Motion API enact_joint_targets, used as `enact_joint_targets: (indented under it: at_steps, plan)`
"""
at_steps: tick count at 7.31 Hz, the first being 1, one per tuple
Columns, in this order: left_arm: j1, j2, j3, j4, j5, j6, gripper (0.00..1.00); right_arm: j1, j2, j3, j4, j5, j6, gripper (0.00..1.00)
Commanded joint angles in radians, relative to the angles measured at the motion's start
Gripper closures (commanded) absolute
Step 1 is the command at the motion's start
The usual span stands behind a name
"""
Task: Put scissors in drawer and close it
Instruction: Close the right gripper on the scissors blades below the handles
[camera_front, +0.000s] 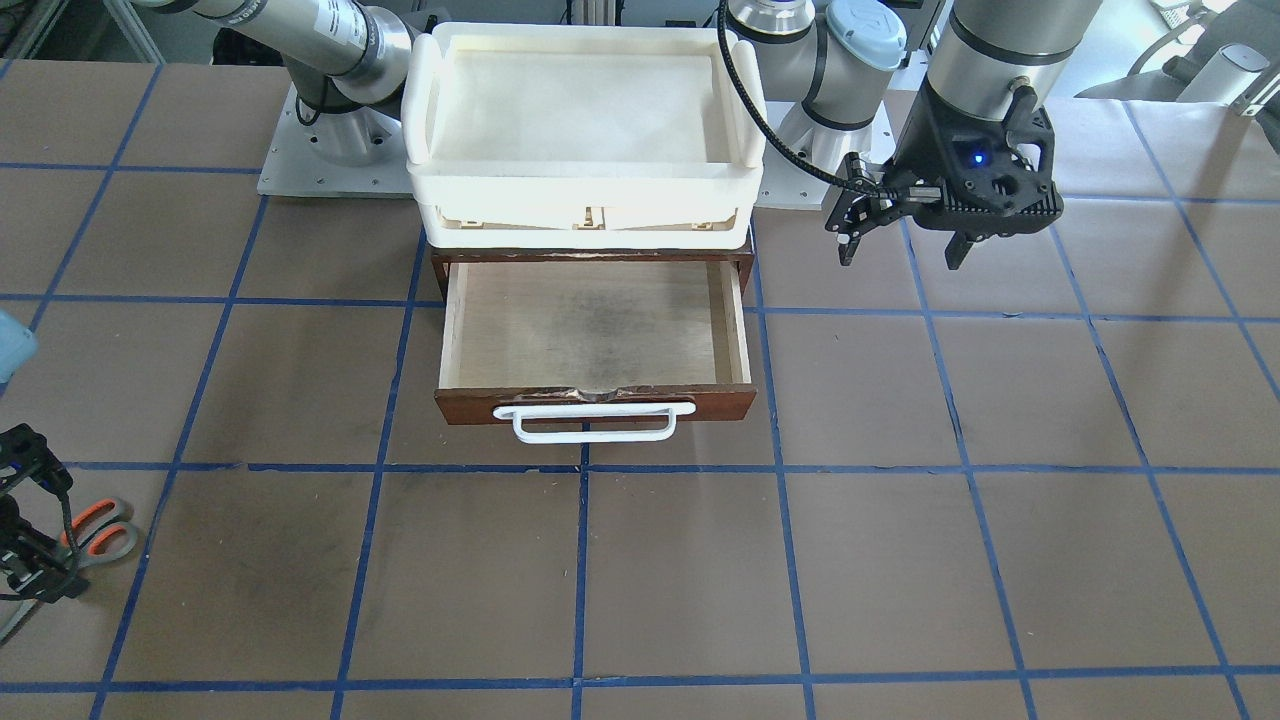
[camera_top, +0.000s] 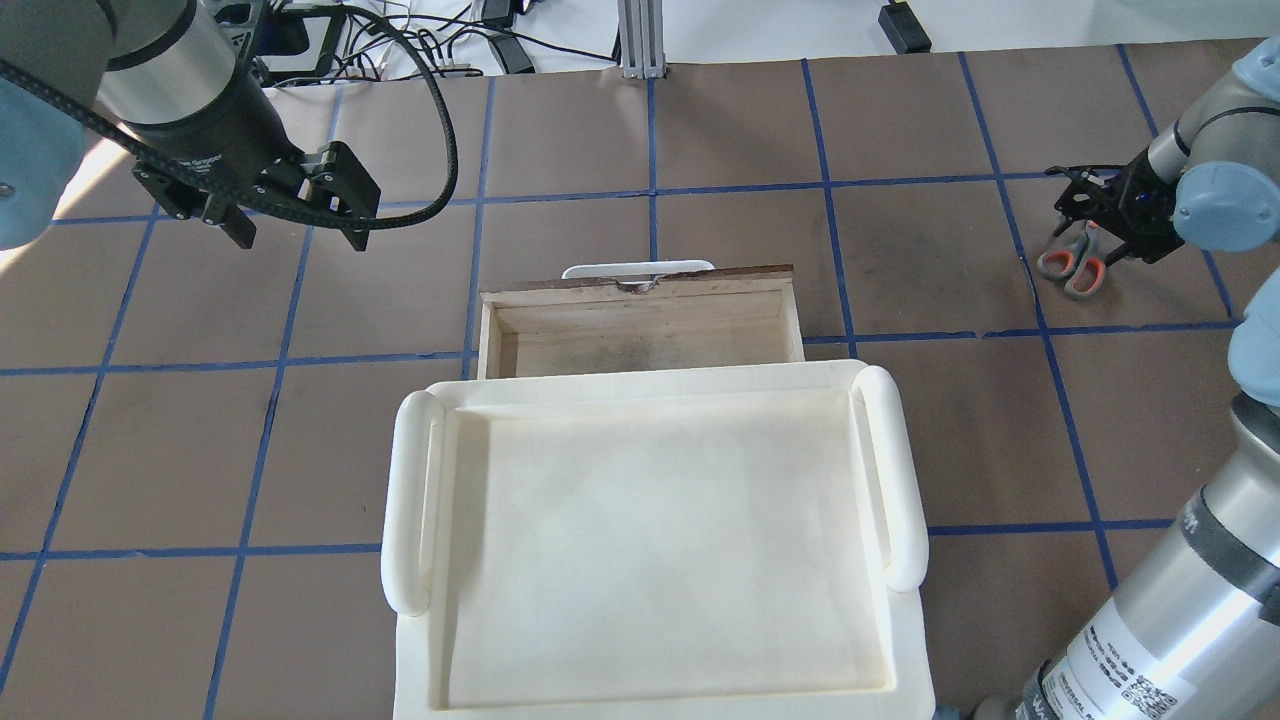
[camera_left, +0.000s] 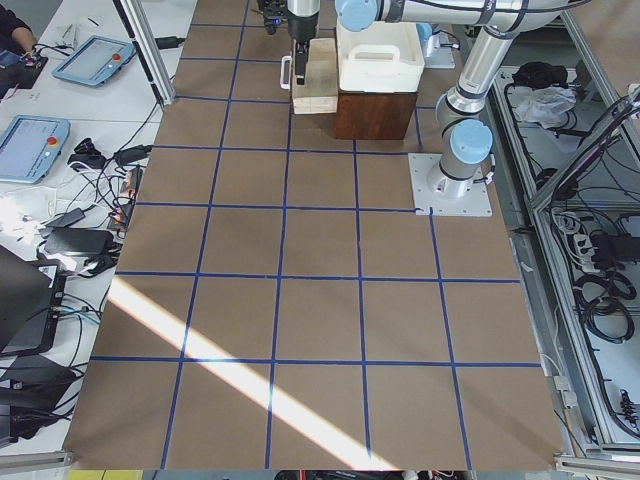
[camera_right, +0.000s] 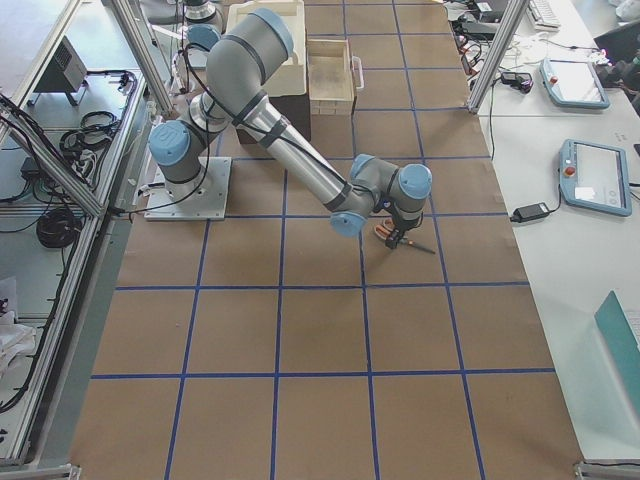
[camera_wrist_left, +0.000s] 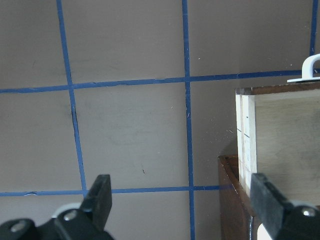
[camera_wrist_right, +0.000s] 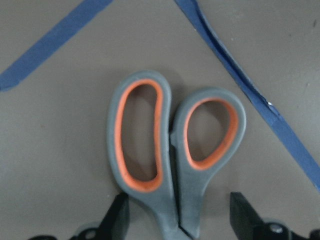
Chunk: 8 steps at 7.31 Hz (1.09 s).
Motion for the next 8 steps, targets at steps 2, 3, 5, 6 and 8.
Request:
enact_joint_targets:
  at_steps: [2, 3, 5, 6, 8]
  plan:
    - [0.0, 0.0, 0.0, 0.0, 0.0, -0.001, 0.0, -0.001, 0.001, 0.005, -0.056, -0.009, 0.013, 0.72]
    - [-0.002, 0.0, 0.0, 0.0, -0.002, -0.001, 0.0, -0.001, 0.004, 0.005, -0.056, -0.009, 0.019, 0.75]
    - [-0.002, 0.0, 0.0, 0.0, -0.002, -0.001, 0.0, -0.001, 0.006, 0.006, -0.056, -0.007, 0.023, 0.76]
    - [-0.002, 0.0, 0.0, 0.002, -0.002, -0.001, 0.0, -0.001, -0.005, 0.002, -0.056, -0.009, 0.037, 0.87]
    - [-0.002, 0.0, 0.0, 0.002, -0.002, -0.001, 0.0, -0.001, -0.049, -0.005, -0.038, -0.012, 0.148, 1.0]
